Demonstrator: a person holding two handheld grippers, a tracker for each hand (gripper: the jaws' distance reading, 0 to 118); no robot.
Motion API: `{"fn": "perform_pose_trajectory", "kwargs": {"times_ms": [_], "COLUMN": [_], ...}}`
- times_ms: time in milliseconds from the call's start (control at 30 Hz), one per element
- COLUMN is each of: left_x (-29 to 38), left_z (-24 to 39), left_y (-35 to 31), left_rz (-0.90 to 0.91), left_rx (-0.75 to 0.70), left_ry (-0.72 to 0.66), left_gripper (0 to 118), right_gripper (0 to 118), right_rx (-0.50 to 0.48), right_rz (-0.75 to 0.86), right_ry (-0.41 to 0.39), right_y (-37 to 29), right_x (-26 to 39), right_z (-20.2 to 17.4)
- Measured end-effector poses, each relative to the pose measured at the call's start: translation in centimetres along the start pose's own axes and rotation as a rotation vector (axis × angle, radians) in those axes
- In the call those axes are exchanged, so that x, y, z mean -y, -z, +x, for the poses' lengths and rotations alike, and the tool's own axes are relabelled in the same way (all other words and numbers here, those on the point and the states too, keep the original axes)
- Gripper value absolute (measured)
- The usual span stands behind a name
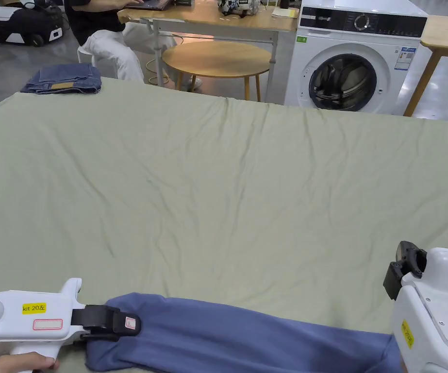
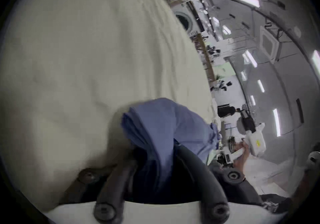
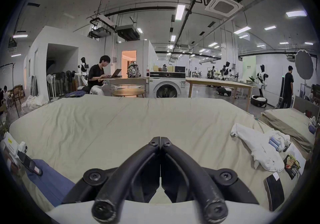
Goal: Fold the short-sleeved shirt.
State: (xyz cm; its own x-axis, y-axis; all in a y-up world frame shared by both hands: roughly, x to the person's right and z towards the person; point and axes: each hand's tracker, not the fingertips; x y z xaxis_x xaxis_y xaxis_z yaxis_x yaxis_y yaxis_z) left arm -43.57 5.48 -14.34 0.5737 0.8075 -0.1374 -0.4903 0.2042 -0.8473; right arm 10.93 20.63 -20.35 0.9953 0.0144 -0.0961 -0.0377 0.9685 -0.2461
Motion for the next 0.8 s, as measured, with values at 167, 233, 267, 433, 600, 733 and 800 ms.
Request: {"fn": "perform_pose_trajectory", "kwargs": {"times_ms": [167, 233, 267, 433, 600, 733, 800], "left_x": [0.3, 0.2, 0.1, -0.9, -2.2, -2.4, -2.8], "left_z": [0.6, 1.5, 2.2, 4.6, 7.0, 8.3, 8.1], "left_y": [-1.0, -1.5, -1.7, -3.7, -7.6, -9.8, -10.0], "left_rz": [0.055, 0.060, 0.068, 0.095, 0.127, 0.153, 0.136], "left_rx": [0.004, 0.000, -0.005, -0.027, -0.105, -0.179, -0.200], "left_ry": [0.027, 0.026, 0.027, 0.079, 0.087, 0.081, 0.065], "left_gripper": [3, 3, 3, 3, 3, 3, 3], "right_gripper": [0, 0, 0, 0, 0, 0, 0], "right_rx": [-0.002, -0.003, -0.002, -0.005, -0.009, -0.015, -0.016], "right_rz": [-0.009, -0.007, -0.007, -0.005, 0.000, 0.001, 0.004], "right_ry": [-0.007, -0.007, -0.007, -0.011, -0.011, -0.009, -0.012], "right_y": [0.1, 0.1, 0.1, 0.2, 0.3, 0.3, 0.5], "right_x": [0.1, 0.1, 0.0, -0.2, -0.5, -0.6, -0.6], "right_z": [0.0, -0.1, -0.1, -0.1, 0.0, 0.1, 0.0]}}
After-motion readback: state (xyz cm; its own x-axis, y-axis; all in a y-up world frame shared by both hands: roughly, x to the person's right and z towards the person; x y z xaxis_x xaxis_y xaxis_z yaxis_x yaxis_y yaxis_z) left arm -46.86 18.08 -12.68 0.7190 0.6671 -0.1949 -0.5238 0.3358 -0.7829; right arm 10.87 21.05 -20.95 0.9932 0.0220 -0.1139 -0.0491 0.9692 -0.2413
